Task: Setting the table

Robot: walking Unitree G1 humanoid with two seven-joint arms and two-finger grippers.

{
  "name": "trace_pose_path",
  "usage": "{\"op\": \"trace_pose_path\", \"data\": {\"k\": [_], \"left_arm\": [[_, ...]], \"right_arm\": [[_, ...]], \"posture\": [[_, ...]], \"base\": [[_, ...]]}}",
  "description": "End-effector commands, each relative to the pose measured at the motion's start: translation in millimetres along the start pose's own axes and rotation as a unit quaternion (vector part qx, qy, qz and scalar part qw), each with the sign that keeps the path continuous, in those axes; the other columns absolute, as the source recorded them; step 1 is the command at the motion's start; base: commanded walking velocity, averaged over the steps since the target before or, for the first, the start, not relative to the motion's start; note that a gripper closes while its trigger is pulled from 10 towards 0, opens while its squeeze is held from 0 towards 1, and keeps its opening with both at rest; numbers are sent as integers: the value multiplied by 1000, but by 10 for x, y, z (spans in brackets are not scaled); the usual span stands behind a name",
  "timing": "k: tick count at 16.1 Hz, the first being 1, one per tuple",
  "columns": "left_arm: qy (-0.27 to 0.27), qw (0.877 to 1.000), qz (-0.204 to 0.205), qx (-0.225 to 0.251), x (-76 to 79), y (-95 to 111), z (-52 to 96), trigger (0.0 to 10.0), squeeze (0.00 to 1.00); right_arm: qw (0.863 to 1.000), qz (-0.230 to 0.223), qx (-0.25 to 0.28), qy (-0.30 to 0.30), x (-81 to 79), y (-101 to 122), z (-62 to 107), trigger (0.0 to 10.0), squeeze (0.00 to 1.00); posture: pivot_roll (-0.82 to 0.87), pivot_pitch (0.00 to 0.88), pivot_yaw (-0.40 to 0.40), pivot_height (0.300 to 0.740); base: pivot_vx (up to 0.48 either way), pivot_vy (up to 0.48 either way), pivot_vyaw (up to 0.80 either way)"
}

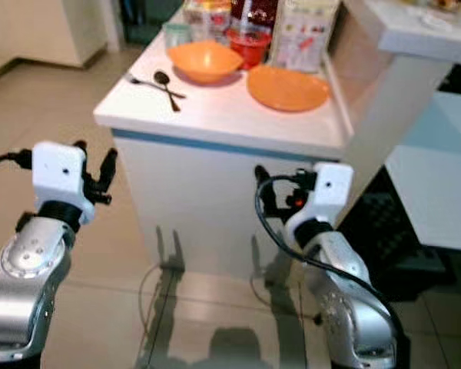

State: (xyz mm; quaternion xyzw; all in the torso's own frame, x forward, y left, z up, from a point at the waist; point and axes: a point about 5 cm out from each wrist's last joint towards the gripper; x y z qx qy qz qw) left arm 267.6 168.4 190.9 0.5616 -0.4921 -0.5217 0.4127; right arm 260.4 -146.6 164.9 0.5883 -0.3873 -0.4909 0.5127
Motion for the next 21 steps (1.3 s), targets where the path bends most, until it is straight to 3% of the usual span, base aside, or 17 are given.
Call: {"op": "trace_pose_path", "data": {"k": [1, 6, 9, 15, 21], "left_arm": [[-3, 1000, 3, 5, 0, 18, -31, 10000, 0], [-29, 999, 8, 14, 61, 63, -10, 10000, 0], [-36, 999, 6, 19, 60, 74, -53, 10000, 0], [-48, 999, -1, 12, 84, 34, 6, 10000, 0], [-47, 999, -5, 8, 53, 25, 26, 10000, 0]], "right_arm": [[1000, 5, -5, -1, 4, 15, -26, 10000, 0], [1000, -5, 1, 9, -7, 42, -87, 10000, 0], [999, 8, 10, 38, -76, 113, -169, 10000, 0], [995, 12, 26, 97, -174, 226, -231, 10000, 0], [995, 5, 28, 94, -193, 247, -282, 10000, 0]], "posture": [[35, 0, -51, 740], [57, 0, -56, 740], [53, 0, -53, 740], [62, 0, -71, 740], [62, 0, -69, 740]], "base": [[0, 0, 0], [316, 0, -570], [345, 0, 0], [347, 0, 0], [347, 0, 0]]}}
Point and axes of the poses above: a point about 5 cm out from each wrist's last joint towards the gripper, its own z axis pointing back from the gripper into the wrist, its own y axis along the axis of the wrist's last joint, x = y × z, and after that the axes turned 4 degrees about z, right-handed
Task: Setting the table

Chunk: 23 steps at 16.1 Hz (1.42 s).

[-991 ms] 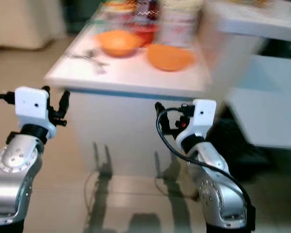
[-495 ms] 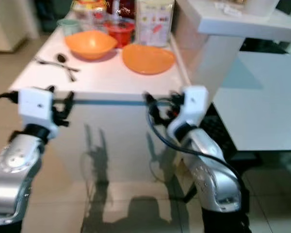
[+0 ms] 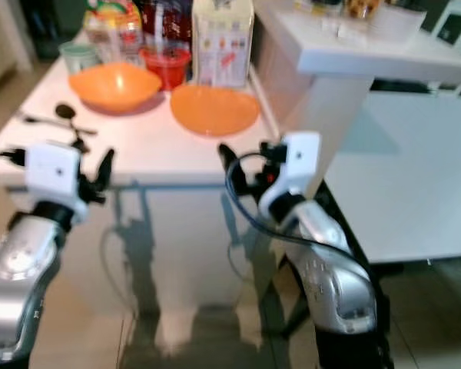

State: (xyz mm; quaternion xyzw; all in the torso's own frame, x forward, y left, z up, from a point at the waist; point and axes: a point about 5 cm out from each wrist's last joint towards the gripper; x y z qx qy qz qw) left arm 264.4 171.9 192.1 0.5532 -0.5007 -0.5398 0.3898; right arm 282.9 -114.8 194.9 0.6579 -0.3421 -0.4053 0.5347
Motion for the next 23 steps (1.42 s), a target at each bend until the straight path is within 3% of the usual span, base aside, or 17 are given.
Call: {"op": "trace_pose_path", "data": {"k": [1, 9, 10, 11, 13, 16, 18, 19, 22, 23], "left_arm": [[-19, 1000, 4, 2, 89, 14, -12, 10000, 0], [-24, 1000, -2, 0, 92, 22, -8, 10000, 0], [-27, 1000, -2, -4, 98, 15, -4, 10000, 0], [-39, 999, -9, -9, 122, 9, 10, 10000, 0], [-51, 998, -19, -14, 148, -4, 27, 10000, 0], [-74, 997, -19, -27, 212, -22, 24, 10000, 0], [-69, 997, -2, -30, 223, -27, -7, 10000, 0], [-70, 997, -3, -30, 226, -28, -9, 10000, 0], [-73, 997, -6, -27, 236, -7, -28, 10000, 0], [-71, 997, -7, -27, 224, -3, -25, 10000, 0]], "right_arm": [[1000, 6, -8, -18, 108, -3, 25, 10000, 0], [996, 78, -6, 42, 115, 31, -77, 10000, 0], [994, 97, -10, 52, 126, 35, -96, 10000, 620], [991, 113, -16, 65, 138, 37, -116, 10000, 1000], [982, 159, -30, 94, 155, 25, -154, 10000, 1000], [983, 157, -51, 78, 208, -9, -179, 10000, 1000], [988, 134, -57, 51, 203, -75, -270, 10000, 0], [988, 132, -56, 49, 198, -84, -292, 10000, 0], [989, 112, -79, 53, 183, -175, -697, 10000, 0], [990, 104, -84, 53, 191, -180, -763, 10000, 0]], "posture": [[63, 0, -68, 740], [71, 0, -71, 740], [74, 0, -74, 740], [74, 0, -74, 740], [79, 0, -79, 740], [79, 0, -83, 740], [61, 0, -69, 740], [61, 0, -69, 740], [63, 0, -72, 740], [63, 0, -72, 740]], "base": [[341, 0, 0], [341, 0, 0], [281, 0, 0], [0, 0, 0], [0, 0, 0], [0, 0, 0], [0, 0, 0], [0, 0, 0], [0, 0, 0], [0, 0, 0]]}}
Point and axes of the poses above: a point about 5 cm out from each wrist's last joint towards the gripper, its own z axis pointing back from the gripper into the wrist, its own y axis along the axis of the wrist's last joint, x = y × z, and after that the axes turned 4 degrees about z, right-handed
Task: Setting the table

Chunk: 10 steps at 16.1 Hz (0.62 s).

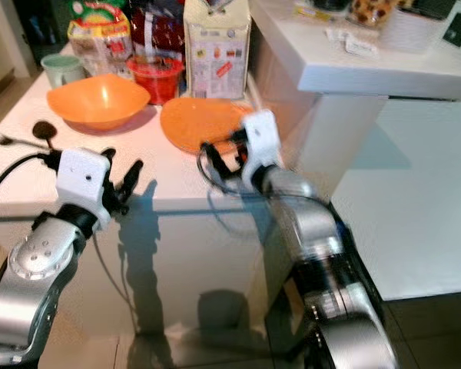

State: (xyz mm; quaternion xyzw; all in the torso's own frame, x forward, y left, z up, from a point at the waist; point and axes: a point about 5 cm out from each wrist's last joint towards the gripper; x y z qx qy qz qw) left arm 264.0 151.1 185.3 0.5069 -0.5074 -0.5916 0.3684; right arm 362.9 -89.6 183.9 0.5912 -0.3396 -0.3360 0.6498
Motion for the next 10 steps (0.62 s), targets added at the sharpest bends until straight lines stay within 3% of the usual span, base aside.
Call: {"op": "trace_pose_path", "data": {"k": [1, 3, 4, 6, 10], "left_arm": [[1, 1000, -5, 1, -20, 30, 6, 10000, 0], [5, 1000, -8, -1, -54, 27, 43, 10000, 0], [1, 1000, -11, -4, -69, 30, 83, 10000, 0], [-13, 1000, -13, -10, -66, 31, 121, 10000, 0], [-71, 997, -16, -21, -4, 64, 229, 10000, 0]], "right_arm": [[1000, -6, -11, -4, 76, -21, -72, 10000, 0], [999, 9, -32, 8, 111, -2, -214, 10000, 0], [998, 43, -47, 16, 142, 58, -304, 10000, 0], [997, 50, -50, 1, 199, 177, -376, 10000, 0], [994, 57, -82, -32, 309, 157, -378, 10000, 0]], "posture": [[83, 0, -88, 740], [89, 0, -92, 740], [106, 0, -101, 740], [111, 0, -100, 740], [148, 0, -99, 740]], "base": [[0, 0, 0], [0, 0, 0], [0, 0, 0], [0, 0, 0], [0, 0, 0]]}}
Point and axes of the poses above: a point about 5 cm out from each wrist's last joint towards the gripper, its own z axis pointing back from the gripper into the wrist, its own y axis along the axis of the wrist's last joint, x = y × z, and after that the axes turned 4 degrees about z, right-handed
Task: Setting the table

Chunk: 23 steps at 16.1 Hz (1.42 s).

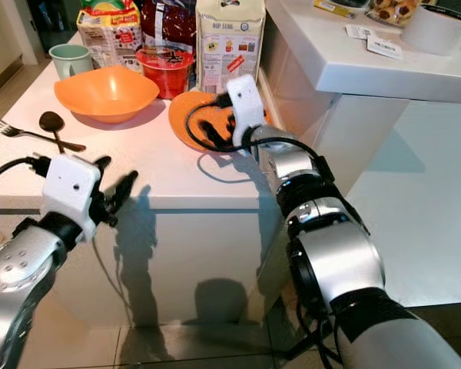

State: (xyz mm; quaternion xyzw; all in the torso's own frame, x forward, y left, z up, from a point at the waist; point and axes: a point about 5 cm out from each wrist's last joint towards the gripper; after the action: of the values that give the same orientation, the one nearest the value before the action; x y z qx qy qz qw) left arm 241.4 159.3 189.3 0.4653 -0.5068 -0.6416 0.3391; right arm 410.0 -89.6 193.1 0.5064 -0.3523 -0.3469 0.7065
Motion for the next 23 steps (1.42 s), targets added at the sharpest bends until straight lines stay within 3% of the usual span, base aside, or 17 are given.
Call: {"op": "trace_pose_path", "data": {"k": [1, 4, 7, 10, 15, 19, 23], "left_arm": [[-35, 999, 5, 3, 61, 56, 41, 10000, 0], [-97, 995, -2, 7, 87, 176, 186, 10000, 0], [-108, 994, -19, 4, -15, 291, 252, 10000, 0], [-120, 992, -32, -6, -81, 347, 305, 10000, 0], [-149, 988, -26, -17, -46, 361, 327, 10000, 0], [-156, 987, -28, -19, -66, 376, 306, 10000, 0], [-160, 987, -28, -15, -71, 395, 275, 10000, 0]], "right_arm": [[1000, -7, -2, -16, 92, 17, 26, 10000, 0], [998, 12, -20, -55, 213, -27, 65, 10000, 0], [998, 25, -26, -55, 232, -34, 73, 10000, 0], [994, 97, -47, -25, 239, -81, 93, 10000, 0], [985, 159, -72, 3, 307, -150, 150, 10000, 0], [973, 196, -85, 85, 320, -165, 211, 10000, 0], [946, 244, -103, 185, 302, -190, 288, 10000, 0]], "posture": [[162, 0, -99, 740], [215, 28, -89, 740], [241, 62, -74, 740], [244, 83, -62, 740], [233, 85, -49, 740], [222, 69, -49, 740], [204, 51, -51, 740]], "base": [[0, 0, 0], [0, 0, 0], [0, 0, 0], [0, 0, 0], [0, 0, 0], [0, 0, 0], [0, 0, 0]]}}
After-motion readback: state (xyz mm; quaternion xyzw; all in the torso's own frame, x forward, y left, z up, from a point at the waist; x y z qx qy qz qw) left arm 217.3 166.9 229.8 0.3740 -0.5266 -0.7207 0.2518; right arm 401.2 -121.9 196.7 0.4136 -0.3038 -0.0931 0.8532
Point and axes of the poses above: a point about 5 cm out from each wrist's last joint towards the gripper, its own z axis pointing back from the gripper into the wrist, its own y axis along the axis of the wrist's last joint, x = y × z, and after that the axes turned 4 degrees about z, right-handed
